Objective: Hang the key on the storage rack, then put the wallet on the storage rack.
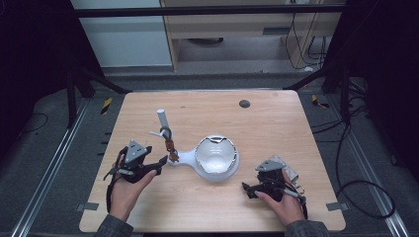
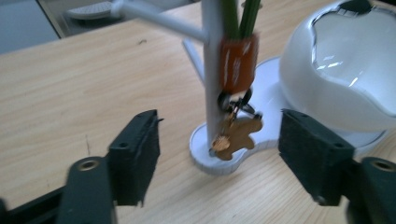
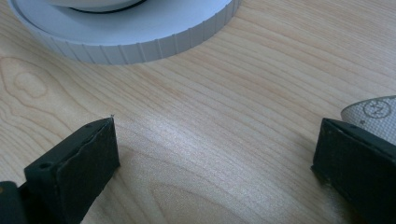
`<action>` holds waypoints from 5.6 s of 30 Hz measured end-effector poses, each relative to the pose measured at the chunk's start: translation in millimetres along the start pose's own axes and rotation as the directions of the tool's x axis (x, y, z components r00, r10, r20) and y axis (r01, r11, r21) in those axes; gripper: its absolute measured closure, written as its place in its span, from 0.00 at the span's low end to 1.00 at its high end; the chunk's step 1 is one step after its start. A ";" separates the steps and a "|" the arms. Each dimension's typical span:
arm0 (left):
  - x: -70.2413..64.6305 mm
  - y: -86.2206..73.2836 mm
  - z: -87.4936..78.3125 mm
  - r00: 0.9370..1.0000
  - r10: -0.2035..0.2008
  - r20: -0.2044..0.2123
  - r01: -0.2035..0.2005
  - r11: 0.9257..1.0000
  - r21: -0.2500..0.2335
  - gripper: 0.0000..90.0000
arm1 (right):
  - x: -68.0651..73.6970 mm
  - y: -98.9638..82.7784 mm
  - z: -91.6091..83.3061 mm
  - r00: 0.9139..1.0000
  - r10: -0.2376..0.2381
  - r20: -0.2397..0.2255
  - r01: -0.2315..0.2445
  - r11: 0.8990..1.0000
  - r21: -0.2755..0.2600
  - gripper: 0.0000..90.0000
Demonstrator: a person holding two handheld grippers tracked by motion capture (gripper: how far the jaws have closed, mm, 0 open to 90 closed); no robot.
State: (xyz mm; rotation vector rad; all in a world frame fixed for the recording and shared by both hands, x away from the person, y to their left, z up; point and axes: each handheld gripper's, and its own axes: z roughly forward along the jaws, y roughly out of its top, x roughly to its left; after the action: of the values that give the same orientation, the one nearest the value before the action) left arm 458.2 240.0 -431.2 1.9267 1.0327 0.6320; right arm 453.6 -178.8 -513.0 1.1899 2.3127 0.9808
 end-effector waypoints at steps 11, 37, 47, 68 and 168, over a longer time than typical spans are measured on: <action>28.0 -49.0 16.4 0.998 -0.040 -0.039 0.044 0.991 0.122 0.09 | 2.4 0.1 -0.7 1.000 0.020 0.017 -0.020 1.000 0.004 0.02; 36.8 -70.4 35.4 0.997 -0.058 -0.059 0.070 0.972 0.222 0.03 | -71.1 10.4 -84.2 0.998 0.048 0.039 -0.053 0.987 0.154 0.29; 37.2 -70.4 35.9 0.997 -0.053 -0.058 0.064 0.973 0.223 0.02 | -80.4 10.9 -70.2 0.996 0.084 0.042 -0.092 0.961 0.259 0.19; 36.4 -70.4 36.2 0.997 -0.056 -0.057 0.067 0.973 0.222 0.01 | -88.3 11.0 -49.6 0.995 0.088 0.038 -0.096 0.898 0.430 0.24; 35.1 -70.1 36.7 0.997 -0.051 -0.052 0.062 0.973 0.222 0.01 | 50.6 145.1 -96.6 0.886 -0.442 -0.137 0.458 0.798 0.392 0.35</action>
State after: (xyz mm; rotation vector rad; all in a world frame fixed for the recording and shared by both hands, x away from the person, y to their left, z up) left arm 474.2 275.2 -508.7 2.0760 1.2280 0.5493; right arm 449.4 -119.1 -341.6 0.6791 2.7399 0.3492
